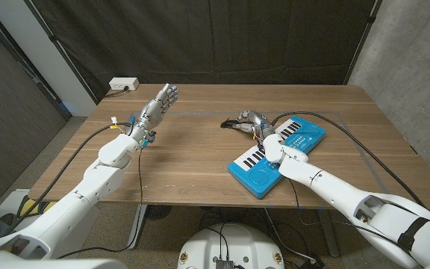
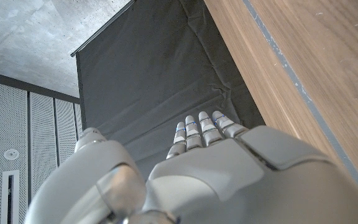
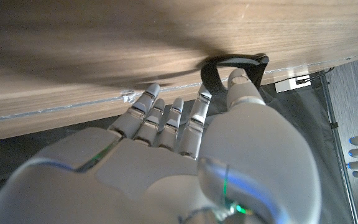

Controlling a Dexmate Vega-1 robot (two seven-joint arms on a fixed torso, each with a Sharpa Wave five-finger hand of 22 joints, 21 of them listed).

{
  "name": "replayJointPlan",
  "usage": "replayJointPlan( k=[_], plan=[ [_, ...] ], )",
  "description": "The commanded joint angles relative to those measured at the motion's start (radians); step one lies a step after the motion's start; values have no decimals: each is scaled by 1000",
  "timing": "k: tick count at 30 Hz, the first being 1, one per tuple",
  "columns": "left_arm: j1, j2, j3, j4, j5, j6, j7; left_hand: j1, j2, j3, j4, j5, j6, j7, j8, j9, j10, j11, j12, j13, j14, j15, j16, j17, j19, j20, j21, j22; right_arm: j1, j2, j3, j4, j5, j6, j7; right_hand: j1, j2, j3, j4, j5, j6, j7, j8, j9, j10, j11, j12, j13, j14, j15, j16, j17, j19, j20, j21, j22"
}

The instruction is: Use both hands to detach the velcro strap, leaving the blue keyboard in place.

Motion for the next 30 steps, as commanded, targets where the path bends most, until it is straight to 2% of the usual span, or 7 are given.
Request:
replayJointPlan(
  k=[1, 6, 9, 10, 12, 18, 30],
  plan=[
    [-3, -7, -2, 13, -19, -2, -14, 3, 1, -4, 5, 0, 5, -1, -6, 3, 4, -9, -4, 3, 8, 2, 2, 1, 0, 8, -1, 5, -1, 2, -11, -1, -17, -17, 5, 13, 3, -5, 5, -4, -24, -4, 0, 8, 8, -1, 4, 5, 8, -9, 5, 6, 1, -7, -2, 5],
    [-12, -11, 2, 23, -23, 1, -25, 1, 2, -5, 7, -1, 6, -1, -7, 3, 3, -7, -5, 3, 7, 2, 1, 1, -1, 10, -1, 5, -3, 3, -14, -9, -30, -35, -3, 12, 7, -7, 8, -6, -26, -3, 2, 12, 12, 1, 4, 5, 7, -3, 3, 7, -10, 1, -7, 5],
    [-18, -12, 5, 29, -23, 3, -31, 0, 3, -6, 8, -3, 6, 0, -7, 3, 4, -4, -5, 3, 7, 1, 1, 1, -3, 11, -1, 5, -4, -1, -16, -21, -43, -36, -18, 27, 33, 4, 11, -16, 75, -11, 54, 29, 53, -8, 16, 5, 21, -5, 2, 9, -12, 7, -8, 7],
    [-19, -12, 5, 30, -22, 3, -30, 0, 4, -7, 8, -3, 5, -1, -7, 3, 4, -4, -5, 3, 7, 1, 1, 1, -3, 11, -1, 5, -5, -1, -15, -26, -49, -37, -28, 34, 41, 9, 10, -24, 124, -15, 83, 41, 75, -12, 22, 6, 40, -11, 7, 10, -11, 10, -7, 7],
    [-22, -14, 5, 34, -25, 4, -32, -1, 4, -7, 9, -4, 5, 0, -8, 3, 4, -4, -5, 3, 7, 1, 1, 1, -4, 12, -1, 5, -7, -3, -14, -35, -57, -38, -40, 41, 53, 16, 10, -26, 147, -10, 100, 51, 99, -17, 30, 7, 51, -17, 9, 12, -7, 9, -5, 8],
    [-27, -19, 5, 48, -32, -2, -41, -2, 6, -9, 11, -5, 6, 0, -8, 3, 5, -6, -5, 3, 8, 2, 1, 1, -6, 14, -2, 5, -5, -1, -13, -39, -72, -32, -65, 44, 87, 42, 17, 2, 152, 44, 139, 91, 160, -20, 55, 22, 113, -47, 27, 23, 18, 9, 4, 9],
    [-23, -17, 1, 54, -42, 1, -47, -4, 9, -11, 13, -8, 9, -1, -8, 3, 6, -5, -6, 3, 8, 1, 1, 1, -12, 19, -3, 6, -5, -1, -15, -39, -87, -8, -88, 27, 99, 52, 27, 25, 137, 51, 164, 125, 167, -17, 59, 33, 126, -57, 28, 30, 26, 2, 5, 10]
  ],
)
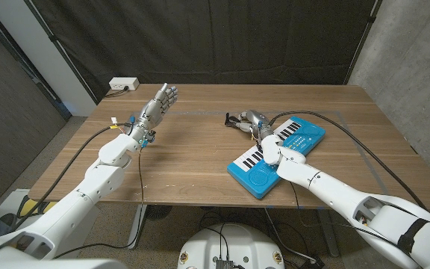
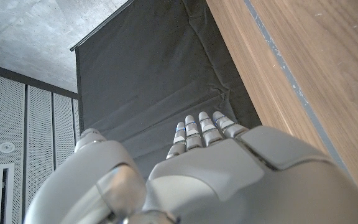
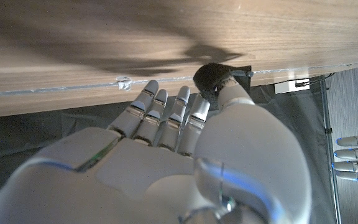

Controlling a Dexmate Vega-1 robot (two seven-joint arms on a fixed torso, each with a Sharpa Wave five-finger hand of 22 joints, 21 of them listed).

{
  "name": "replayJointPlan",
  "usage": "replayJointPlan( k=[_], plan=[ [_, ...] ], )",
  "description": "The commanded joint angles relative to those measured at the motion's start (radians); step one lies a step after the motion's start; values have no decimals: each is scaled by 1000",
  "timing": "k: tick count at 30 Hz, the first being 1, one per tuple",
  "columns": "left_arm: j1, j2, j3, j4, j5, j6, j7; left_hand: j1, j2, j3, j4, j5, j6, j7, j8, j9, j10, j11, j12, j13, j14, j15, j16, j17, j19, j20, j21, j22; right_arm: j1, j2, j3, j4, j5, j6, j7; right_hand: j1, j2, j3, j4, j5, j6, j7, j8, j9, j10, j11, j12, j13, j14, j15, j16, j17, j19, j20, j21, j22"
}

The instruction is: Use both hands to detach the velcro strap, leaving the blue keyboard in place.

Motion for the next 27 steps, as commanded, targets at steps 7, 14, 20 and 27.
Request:
replayJointPlan(
  k=[7, 14, 20, 27],
  plan=[
    [-5, -1, -2, 16, -8, -1, -12, 7, 0, -5, 7, -5, 11, -1, 0, 3, 5, -1, -5, 3, 8, 1, 0, 2, -6, 12, -4, 6, -9, -18, 5, -54, -45, 27, -47, -7, 9, 13, 3, 14, -20, -4, 16, 22, 2, -2, 3, 8, 19, -56, 10, 4, 5, -7, 4, 1],
    [-7, 1, 0, 8, -1, 5, -4, 7, 2, -6, 8, -6, 14, 0, 0, 3, 7, -1, -5, 3, 8, -1, 0, 1, -7, 13, -3, 6, -20, -35, 14, -105, -62, 21, -47, -24, 18, 16, 13, 19, -40, -11, 26, 43, -4, -6, 1, 14, 11, -64, 5, 8, -28, -23, -8, 3],
    [9, 27, -4, -57, 43, 49, 75, 31, 18, 3, -1, -9, 34, 4, 7, 3, 25, 2, 0, 3, 22, 4, 4, 0, -5, 18, -2, 5, -39, -67, 23, -185, -82, 4, -19, -33, 36, 27, 22, 21, -78, -2, 31, 66, -15, -6, -3, 19, 3, -73, 1, 14, -34, -31, -8, 4],
    [-6, 44, 6, -76, 83, 58, 84, 99, 56, 36, -30, -15, 64, 1, 15, 3, 45, -3, 3, 3, 36, 2, 5, -3, -5, 25, -1, 4, -75, -105, 39, -245, -120, 22, -59, -47, 48, 46, 31, 31, -91, 6, 66, 112, 30, 1, 18, 32, 43, -85, 18, 27, -22, -36, -1, 4]
  ],
)
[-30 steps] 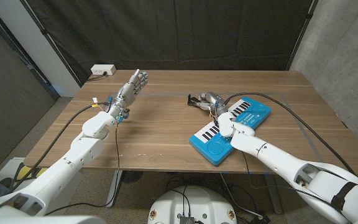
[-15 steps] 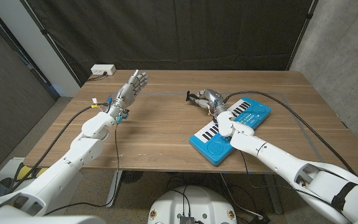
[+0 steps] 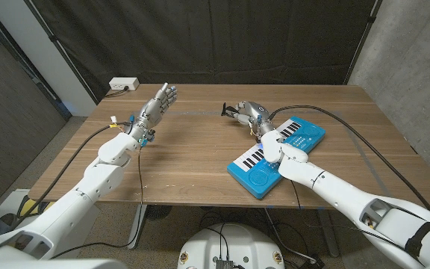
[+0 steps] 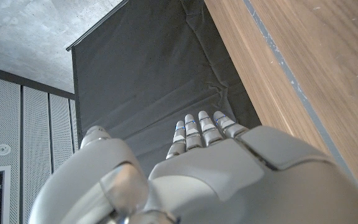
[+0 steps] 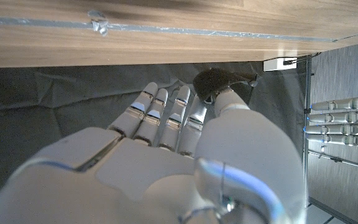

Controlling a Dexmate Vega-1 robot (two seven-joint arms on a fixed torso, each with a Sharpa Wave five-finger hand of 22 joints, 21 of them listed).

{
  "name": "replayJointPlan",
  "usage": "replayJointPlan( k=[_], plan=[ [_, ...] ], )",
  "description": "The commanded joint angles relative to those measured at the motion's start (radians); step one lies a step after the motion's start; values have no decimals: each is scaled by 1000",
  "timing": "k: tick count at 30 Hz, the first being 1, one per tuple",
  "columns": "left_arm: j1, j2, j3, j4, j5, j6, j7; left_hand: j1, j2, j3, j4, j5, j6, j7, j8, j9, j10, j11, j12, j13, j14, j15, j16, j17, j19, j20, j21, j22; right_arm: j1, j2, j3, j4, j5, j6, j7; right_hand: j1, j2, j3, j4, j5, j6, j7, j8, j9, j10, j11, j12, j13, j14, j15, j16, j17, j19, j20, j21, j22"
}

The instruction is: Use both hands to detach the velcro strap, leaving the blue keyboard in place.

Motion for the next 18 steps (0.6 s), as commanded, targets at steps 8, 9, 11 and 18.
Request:
replayJointPlan(
  k=[8, 9, 11, 18],
  plan=[
    [-29, 40, 23, -65, 113, 35, 60, 82, 35, 39, -30, -14, 33, 1, 9, 3, 33, 2, 5, 3, 23, 1, 4, -1, 0, 13, -1, 4, -88, -90, 44, -171, -89, 27, -61, -11, 2, 20, 1, 14, 3, 5, 39, 45, 27, -2, 14, 13, 40, -92, 16, 12, 30, -44, 12, 5],
    [-32, 38, 25, -62, 112, 34, 54, 85, 36, 40, -32, -15, 35, 0, 9, 3, 34, 1, 5, 3, 24, 1, 4, -1, 0, 13, -1, 4, -92, -92, 47, -175, -93, 33, -70, -11, 2, 22, 1, 16, 1, 8, 43, 49, 30, -2, 15, 14, 44, -96, 18, 13, 35, -46, 14, 5],
    [-38, 38, 27, -59, 114, 34, 49, 88, 38, 42, -33, -16, 35, 0, 9, 3, 35, 1, 5, 3, 24, 1, 4, -1, 0, 12, -1, 4, -105, -97, 54, -190, -101, 34, -82, -11, 1, 28, -2, 19, 1, 9, 53, 60, 40, -6, 20, 17, 55, -99, 21, 14, 47, -48, 19, 5],
    [-51, 57, 35, -96, 180, 79, 105, 138, 58, 66, -57, -28, 60, -7, 13, 4, 65, -11, 11, 3, 43, 0, 6, -2, 0, 19, 0, 4, -135, -114, 72, -237, -128, 26, -90, -14, 0, 36, -3, 25, -1, 7, 67, 78, 46, -9, 22, 22, 64, -102, 22, 18, 52, -50, 21, 6]
  ],
)
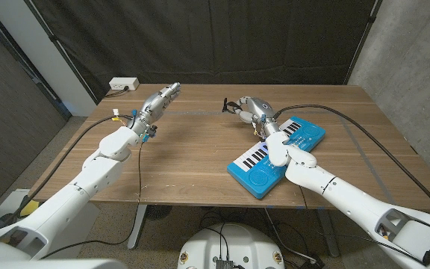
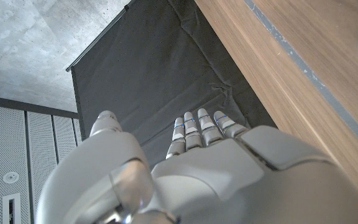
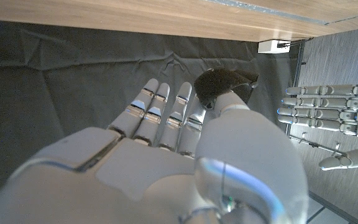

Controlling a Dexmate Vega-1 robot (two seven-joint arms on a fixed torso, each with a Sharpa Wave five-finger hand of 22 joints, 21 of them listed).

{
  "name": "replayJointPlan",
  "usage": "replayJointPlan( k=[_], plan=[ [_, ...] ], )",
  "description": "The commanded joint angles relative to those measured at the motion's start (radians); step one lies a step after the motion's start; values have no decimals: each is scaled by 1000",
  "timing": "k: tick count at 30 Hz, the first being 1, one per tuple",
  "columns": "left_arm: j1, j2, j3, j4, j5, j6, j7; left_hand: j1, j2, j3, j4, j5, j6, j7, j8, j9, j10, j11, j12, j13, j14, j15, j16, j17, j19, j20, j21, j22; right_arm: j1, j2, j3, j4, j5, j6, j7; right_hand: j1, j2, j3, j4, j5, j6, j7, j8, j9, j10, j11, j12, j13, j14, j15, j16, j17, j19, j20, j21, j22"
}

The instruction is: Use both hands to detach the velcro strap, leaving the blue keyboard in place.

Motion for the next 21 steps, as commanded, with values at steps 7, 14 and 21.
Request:
replayJointPlan(
  k=[7, 14, 21],
  plan=[
    [-36, 74, 28, -116, 253, 89, 155, 127, 2, 47, -71, -37, 123, -24, 29, 6, 128, -28, 28, 6, 81, -14, 10, 2, -1, 20, 2, 5, -63, -32, 38, -92, -62, 1, -34, -10, 0, 12, -1, 9, -5, 1, 19, 22, 6, 0, 6, 7, 8, -100, 2, 7, 11, -45, 9, 6],
    [-49, 89, 37, -122, 307, 85, 147, 149, 0, 53, -83, -42, 129, -26, 25, 6, 127, -29, 21, 7, 79, -14, 5, 2, -10, 27, 0, 5, -48, -18, 41, -71, -52, 12, -21, -18, -5, 16, 0, 13, -6, -5, 32, 37, 5, 0, 5, 11, 17, -98, 4, 9, 12, -43, 9, 6],
    [-53, 92, 50, -134, 448, 61, 223, 211, 14, 81, -110, -46, 167, -49, 28, 8, 154, -41, 19, 8, 107, -26, 6, 2, 4, 37, 6, 6, -53, -9, 54, -104, -63, -22, -27, -34, -26, 13, -2, 10, -2, -18, 37, 36, 27, -2, 12, 13, 32, -93, 2, 6, 11, -33, 9, 7]
  ],
)
